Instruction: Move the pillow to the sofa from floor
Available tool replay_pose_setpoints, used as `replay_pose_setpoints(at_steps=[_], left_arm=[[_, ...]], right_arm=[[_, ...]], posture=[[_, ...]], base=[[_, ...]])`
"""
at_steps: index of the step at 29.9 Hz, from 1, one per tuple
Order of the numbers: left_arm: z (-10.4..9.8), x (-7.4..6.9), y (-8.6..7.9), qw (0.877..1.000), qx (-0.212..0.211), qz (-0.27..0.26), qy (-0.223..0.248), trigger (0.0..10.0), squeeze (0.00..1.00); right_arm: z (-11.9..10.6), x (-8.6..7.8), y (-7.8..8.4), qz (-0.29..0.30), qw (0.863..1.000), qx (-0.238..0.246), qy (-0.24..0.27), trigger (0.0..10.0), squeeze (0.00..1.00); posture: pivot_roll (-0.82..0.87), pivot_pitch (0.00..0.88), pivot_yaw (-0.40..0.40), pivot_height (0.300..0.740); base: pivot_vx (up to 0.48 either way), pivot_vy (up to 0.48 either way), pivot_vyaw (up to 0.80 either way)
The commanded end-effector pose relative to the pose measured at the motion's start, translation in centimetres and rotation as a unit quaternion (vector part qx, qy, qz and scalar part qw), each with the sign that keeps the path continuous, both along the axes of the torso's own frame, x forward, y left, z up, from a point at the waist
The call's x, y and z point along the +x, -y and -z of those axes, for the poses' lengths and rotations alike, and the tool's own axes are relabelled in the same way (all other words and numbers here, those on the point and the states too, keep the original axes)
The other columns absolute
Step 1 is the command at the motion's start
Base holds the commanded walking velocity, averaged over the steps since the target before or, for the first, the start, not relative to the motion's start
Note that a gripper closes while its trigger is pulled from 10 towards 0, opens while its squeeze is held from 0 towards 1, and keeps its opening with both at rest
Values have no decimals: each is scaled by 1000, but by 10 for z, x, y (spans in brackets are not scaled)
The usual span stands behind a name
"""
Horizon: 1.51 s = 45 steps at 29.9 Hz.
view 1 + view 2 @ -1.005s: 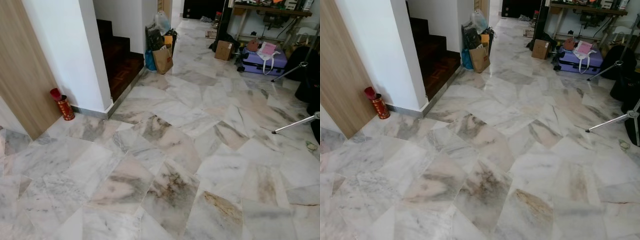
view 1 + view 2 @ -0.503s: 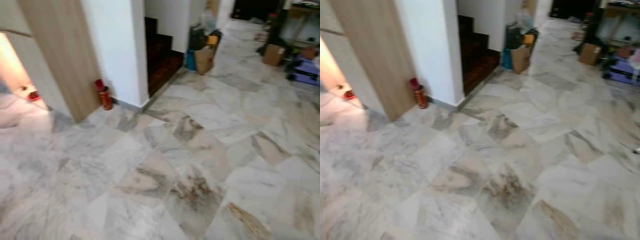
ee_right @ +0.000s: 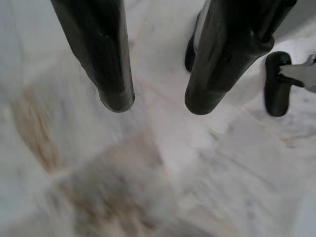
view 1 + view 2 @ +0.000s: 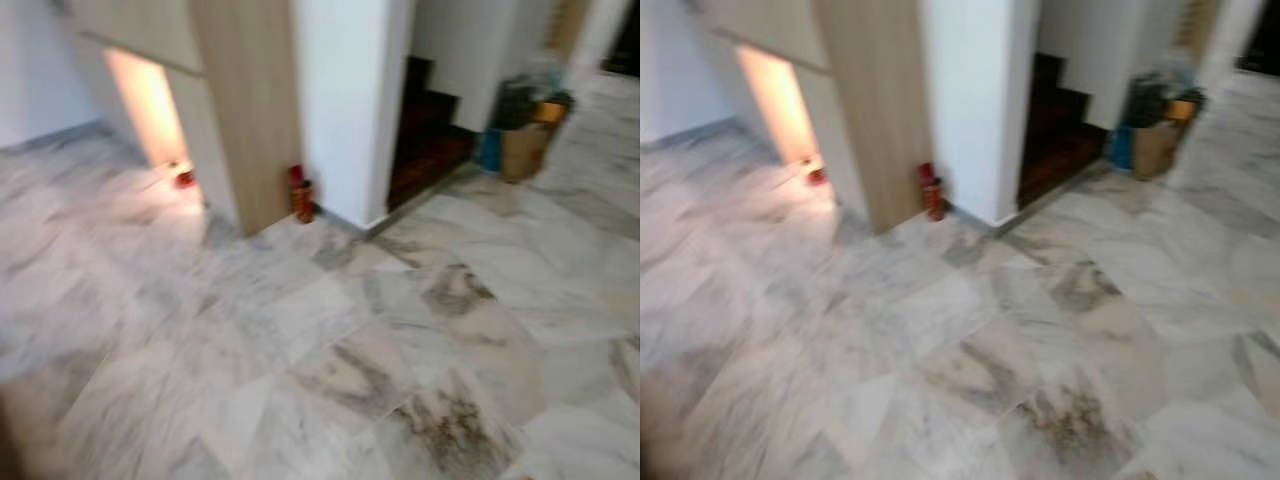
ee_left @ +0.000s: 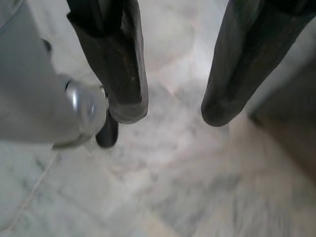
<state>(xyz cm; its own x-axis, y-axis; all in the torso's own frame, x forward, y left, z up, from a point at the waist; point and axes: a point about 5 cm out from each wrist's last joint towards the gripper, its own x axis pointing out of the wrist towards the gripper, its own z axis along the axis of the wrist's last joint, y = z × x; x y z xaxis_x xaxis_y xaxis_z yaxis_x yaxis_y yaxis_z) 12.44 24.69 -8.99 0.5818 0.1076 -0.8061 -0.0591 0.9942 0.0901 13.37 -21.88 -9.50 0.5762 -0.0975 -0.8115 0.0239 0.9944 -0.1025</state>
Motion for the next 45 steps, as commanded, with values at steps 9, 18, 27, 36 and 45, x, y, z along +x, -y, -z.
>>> replay_pose_setpoints(at_steps=[9,18,27,36,45], left_arm=[[1,32,33,997,-30,61,-47,10000,0],[0,33,31,997,-24,61,-41,10000,0],[-1,34,28,997,-22,57,-42,10000,0],[-1,31,24,998,-19,50,-43,10000,0],[-3,34,21,997,-16,59,-37,10000,0]], right_arm=[[-2,25,-26,50,996,70,2,10000,0],[-1,18,-19,59,996,66,-6,10000,0],[0,20,-25,57,996,72,-3,10000,0],[1,12,-16,95,991,91,-1,10000,0],[1,14,-15,116,990,84,-7,10000,0]], posture=[[-10,37,1,740],[-6,45,-2,740],[1,51,1,740],[6,58,10,740],[1,57,22,740]], base=[[0,0,800],[0,0,800],[0,0,800],[0,0,258],[0,0,0]])
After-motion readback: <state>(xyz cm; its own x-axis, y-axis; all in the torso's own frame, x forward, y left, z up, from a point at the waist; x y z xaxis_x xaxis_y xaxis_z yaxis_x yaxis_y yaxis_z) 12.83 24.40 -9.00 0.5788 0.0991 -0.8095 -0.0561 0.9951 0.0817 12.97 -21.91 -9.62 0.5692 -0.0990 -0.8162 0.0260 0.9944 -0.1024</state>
